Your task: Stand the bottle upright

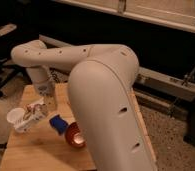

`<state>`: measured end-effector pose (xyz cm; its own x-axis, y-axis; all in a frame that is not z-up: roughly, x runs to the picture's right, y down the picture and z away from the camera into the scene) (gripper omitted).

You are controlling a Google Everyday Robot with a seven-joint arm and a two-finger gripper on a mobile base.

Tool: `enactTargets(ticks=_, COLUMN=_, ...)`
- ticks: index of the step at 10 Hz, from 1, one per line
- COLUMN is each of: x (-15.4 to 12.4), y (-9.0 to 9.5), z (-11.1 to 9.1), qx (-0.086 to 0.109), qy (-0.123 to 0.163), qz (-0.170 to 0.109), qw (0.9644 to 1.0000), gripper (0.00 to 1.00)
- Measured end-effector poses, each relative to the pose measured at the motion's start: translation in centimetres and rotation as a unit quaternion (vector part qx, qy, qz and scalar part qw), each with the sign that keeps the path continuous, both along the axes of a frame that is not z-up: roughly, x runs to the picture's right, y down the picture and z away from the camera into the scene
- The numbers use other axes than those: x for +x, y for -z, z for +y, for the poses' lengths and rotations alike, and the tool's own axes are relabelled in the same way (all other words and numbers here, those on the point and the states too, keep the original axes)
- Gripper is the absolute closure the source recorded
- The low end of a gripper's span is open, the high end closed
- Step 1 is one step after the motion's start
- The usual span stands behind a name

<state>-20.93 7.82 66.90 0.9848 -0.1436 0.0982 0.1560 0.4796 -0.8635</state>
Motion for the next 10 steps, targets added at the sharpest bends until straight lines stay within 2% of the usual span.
enactTargets(ticks=1, x=-0.5, y=-0.1, z=-0.2, qx=-0.018, qy=-0.043, qz=-0.01, qw=0.9989, gripper=0.88)
enactTargets(ticks=2, x=-0.9, y=-0.3, z=-0.6, qx=-0.035, qy=-0.09, qz=-0.019, qw=0.9952, gripper=0.88)
enactTargets(ticks=4, x=-1.0, y=-0.9, z=-1.9, qx=-0.06, qy=-0.185, qz=-0.03, qw=0.9804, gripper=0.88)
enactTargets(ticks=5, x=-1.1, y=-0.9, z=-2.1, qx=-0.064, qy=-0.198, qz=-0.033, qw=0.9776, gripper=0.88)
enactTargets(ticks=10, x=-1.5, y=-0.8, z=-2.0, qx=-0.064, qy=-0.197, qz=-0.035, qw=0.9776, gripper=0.88)
